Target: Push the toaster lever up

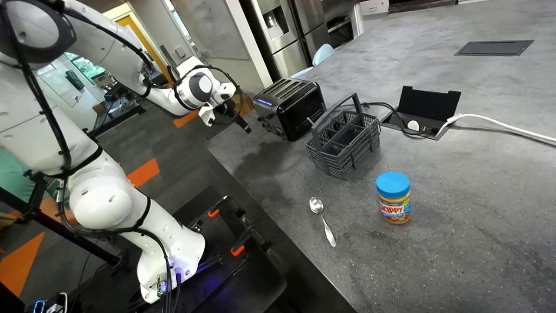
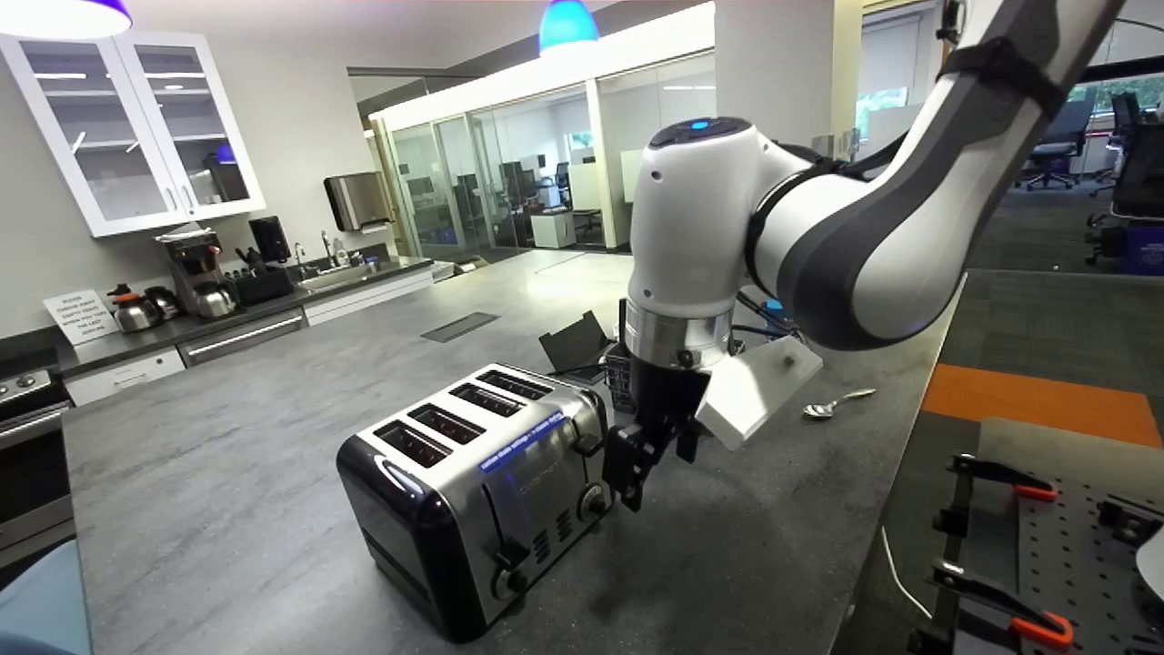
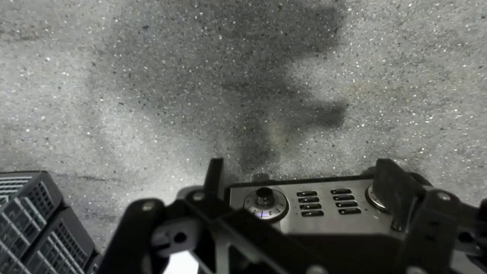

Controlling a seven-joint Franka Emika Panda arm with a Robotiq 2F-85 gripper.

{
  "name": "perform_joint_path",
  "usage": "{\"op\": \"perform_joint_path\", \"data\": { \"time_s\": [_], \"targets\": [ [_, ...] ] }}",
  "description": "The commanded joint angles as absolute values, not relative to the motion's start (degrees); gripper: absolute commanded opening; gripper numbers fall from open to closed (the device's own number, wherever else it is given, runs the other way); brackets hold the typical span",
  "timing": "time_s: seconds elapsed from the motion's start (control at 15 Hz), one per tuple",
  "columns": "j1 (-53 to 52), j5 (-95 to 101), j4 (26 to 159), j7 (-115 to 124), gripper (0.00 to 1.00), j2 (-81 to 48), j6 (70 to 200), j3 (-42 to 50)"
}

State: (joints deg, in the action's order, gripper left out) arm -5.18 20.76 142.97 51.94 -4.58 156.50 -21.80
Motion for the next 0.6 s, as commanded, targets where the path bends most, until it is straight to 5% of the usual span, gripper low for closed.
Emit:
{"op": "perform_joint_path", "data": {
  "time_s": [0.0, 0.53],
  "targets": [
    [-5.6, 23.4, 137.8, 56.1, 1.00, -12.5, 157.2, -20.6],
    [-5.2, 21.5, 137.2, 54.3, 1.00, -14.2, 156.5, -21.2]
  ]
}}
